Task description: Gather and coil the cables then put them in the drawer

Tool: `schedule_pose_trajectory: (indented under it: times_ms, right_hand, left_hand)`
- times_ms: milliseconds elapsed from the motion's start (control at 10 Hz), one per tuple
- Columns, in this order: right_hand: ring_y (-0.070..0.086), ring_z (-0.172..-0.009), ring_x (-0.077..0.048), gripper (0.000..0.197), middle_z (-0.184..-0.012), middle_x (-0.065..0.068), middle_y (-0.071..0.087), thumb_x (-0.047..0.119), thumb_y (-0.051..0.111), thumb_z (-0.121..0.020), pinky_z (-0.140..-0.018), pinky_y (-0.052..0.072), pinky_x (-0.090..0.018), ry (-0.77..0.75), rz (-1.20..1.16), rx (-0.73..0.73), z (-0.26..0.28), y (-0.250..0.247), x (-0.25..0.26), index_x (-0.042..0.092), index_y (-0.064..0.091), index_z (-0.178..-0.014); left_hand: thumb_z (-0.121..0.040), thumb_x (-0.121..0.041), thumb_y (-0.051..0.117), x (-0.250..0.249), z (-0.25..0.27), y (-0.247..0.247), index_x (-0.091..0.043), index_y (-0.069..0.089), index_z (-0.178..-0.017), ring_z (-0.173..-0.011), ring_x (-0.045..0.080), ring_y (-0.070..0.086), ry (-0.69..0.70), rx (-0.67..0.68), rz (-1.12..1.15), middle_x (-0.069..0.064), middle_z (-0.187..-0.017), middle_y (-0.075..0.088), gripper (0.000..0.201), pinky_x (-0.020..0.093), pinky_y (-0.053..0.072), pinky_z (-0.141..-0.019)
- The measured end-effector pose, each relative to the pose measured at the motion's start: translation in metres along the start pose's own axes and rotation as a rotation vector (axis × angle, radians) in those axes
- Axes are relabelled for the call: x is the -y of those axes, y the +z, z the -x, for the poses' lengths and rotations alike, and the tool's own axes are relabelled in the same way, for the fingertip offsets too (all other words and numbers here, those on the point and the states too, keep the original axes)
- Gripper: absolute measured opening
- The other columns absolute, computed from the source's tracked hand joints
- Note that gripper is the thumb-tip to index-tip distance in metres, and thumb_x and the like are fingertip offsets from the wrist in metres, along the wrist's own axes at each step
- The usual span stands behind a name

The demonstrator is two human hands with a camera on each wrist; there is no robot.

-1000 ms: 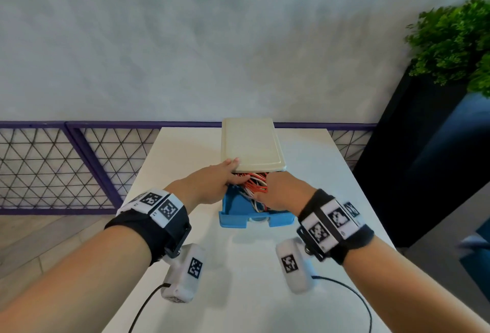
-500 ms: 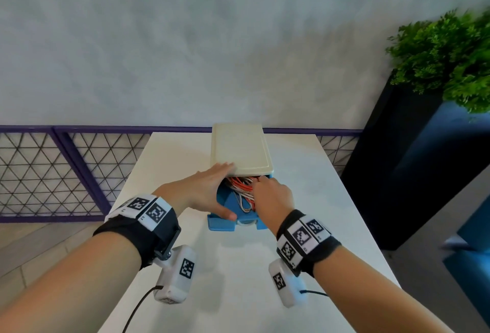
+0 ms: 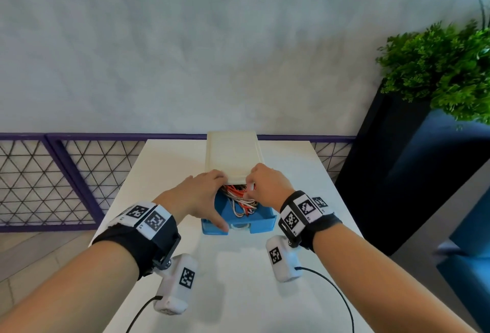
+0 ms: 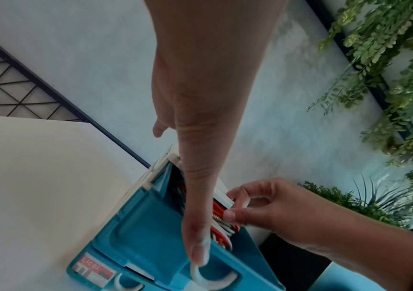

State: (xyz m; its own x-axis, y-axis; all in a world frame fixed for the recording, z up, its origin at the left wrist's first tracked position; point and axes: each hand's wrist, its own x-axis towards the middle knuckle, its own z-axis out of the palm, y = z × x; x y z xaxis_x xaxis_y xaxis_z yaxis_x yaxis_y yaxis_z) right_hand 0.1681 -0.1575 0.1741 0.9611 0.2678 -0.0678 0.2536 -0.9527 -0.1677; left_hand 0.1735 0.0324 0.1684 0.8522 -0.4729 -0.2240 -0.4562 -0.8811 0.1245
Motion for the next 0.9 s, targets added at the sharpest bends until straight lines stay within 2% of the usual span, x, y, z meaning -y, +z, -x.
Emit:
schedule_pose_trajectory:
  times_ms: [100,200,300,400,500,600,700,800,900]
  right_hand:
    - [0.059,-0.098,-0.03,0.031,-0.12,-0.006,0.052,0.042,0.054,-0.093,-0.08,0.047,-0.035,0.01,0.072,-0.061,-0.003,0.004,-0.001,0.015,0.066,-0.104]
    - [0.061,-0.094,-0.03,0.031,-0.114,-0.007,0.058,0.038,0.046,-0.097,-0.073,0.042,-0.033,-0.019,0.01,-0.18,-0.002,0.01,-0.001,0.014,0.051,-0.116]
    - [0.062,-0.098,-0.03,0.036,-0.123,-0.006,0.057,0.032,0.043,-0.099,-0.076,0.044,-0.033,-0.021,-0.023,-0.213,-0.001,0.017,-0.004,0.017,0.042,-0.131]
    - [0.06,-0.103,-0.027,0.037,-0.133,-0.004,0.047,0.018,0.043,-0.098,-0.083,0.044,-0.029,-0.004,0.078,-0.162,0.001,0.024,-0.003,0.015,0.046,-0.135]
    - [0.06,-0.098,-0.026,0.036,-0.129,-0.004,0.047,0.012,0.045,-0.094,-0.075,0.039,-0.026,0.01,0.1,-0.208,0.0,0.031,0.004,0.011,0.048,-0.13]
    - [0.06,-0.092,-0.024,0.029,-0.123,-0.004,0.049,0.012,0.047,-0.093,-0.07,0.035,-0.024,0.04,0.11,-0.226,0.001,0.028,0.012,0.01,0.053,-0.121]
    - [0.061,-0.09,-0.026,0.024,-0.12,-0.004,0.05,0.011,0.048,-0.092,-0.068,0.039,-0.026,0.06,0.105,-0.184,0.001,0.02,0.012,0.01,0.057,-0.114]
    - [0.061,-0.099,-0.029,0.029,-0.123,-0.006,0.05,0.012,0.045,-0.091,-0.076,0.048,-0.031,0.072,0.085,-0.089,-0.003,0.005,0.011,0.01,0.058,-0.117]
    - [0.05,-0.125,-0.029,0.041,-0.141,-0.006,0.047,0.019,0.041,-0.095,-0.103,0.041,-0.036,0.067,-0.008,0.04,0.001,-0.003,-0.002,0.013,0.052,-0.134]
  left_hand:
    - [-0.053,-0.068,0.074,0.0,-0.002,-0.002,-0.024,0.038,-0.141,-0.125,0.015,0.043,-0.012,-0.058,-0.016,-0.011,-0.142,0.035,0.104,0.035,0.043,-0.098]
    - [-0.067,-0.052,0.073,-0.004,-0.007,-0.004,-0.022,0.053,-0.126,-0.105,0.02,0.054,-0.057,-0.173,-0.034,-0.006,-0.122,0.05,0.07,0.033,0.046,-0.08]
    - [-0.08,-0.027,0.068,-0.016,-0.015,0.004,-0.018,0.056,-0.106,-0.089,0.022,0.056,-0.091,-0.374,-0.137,-0.001,-0.103,0.054,0.03,0.03,0.041,-0.062]
    - [-0.07,-0.001,0.072,-0.027,-0.024,0.012,-0.016,0.056,-0.093,-0.08,0.023,0.057,-0.141,-0.433,-0.187,0.0,-0.093,0.056,0.031,0.03,0.032,-0.05]
    - [-0.062,0.0,0.077,-0.026,-0.029,0.018,-0.018,0.055,-0.086,-0.072,0.02,0.055,-0.153,-0.422,-0.222,-0.002,-0.086,0.055,0.037,0.026,0.018,-0.042]
    - [-0.064,-0.007,0.078,-0.021,-0.027,0.019,-0.019,0.054,-0.085,-0.071,0.019,0.054,-0.156,-0.43,-0.212,-0.004,-0.086,0.054,0.034,0.025,0.016,-0.04]
    - [-0.08,-0.013,0.067,-0.024,-0.026,0.015,-0.017,0.053,-0.099,-0.088,0.022,0.055,-0.137,-0.447,-0.165,-0.001,-0.101,0.053,0.025,0.031,0.034,-0.051]
    - [-0.086,-0.023,0.062,-0.029,-0.018,-0.004,-0.015,0.053,-0.109,-0.1,0.024,0.056,-0.142,-0.346,-0.112,0.001,-0.11,0.052,0.026,0.034,0.044,-0.064]
    - [-0.09,-0.032,0.056,-0.016,-0.002,-0.004,-0.022,0.043,-0.134,-0.123,0.023,0.05,-0.147,-0.143,0.083,-0.002,-0.137,0.047,0.048,0.038,0.046,-0.095]
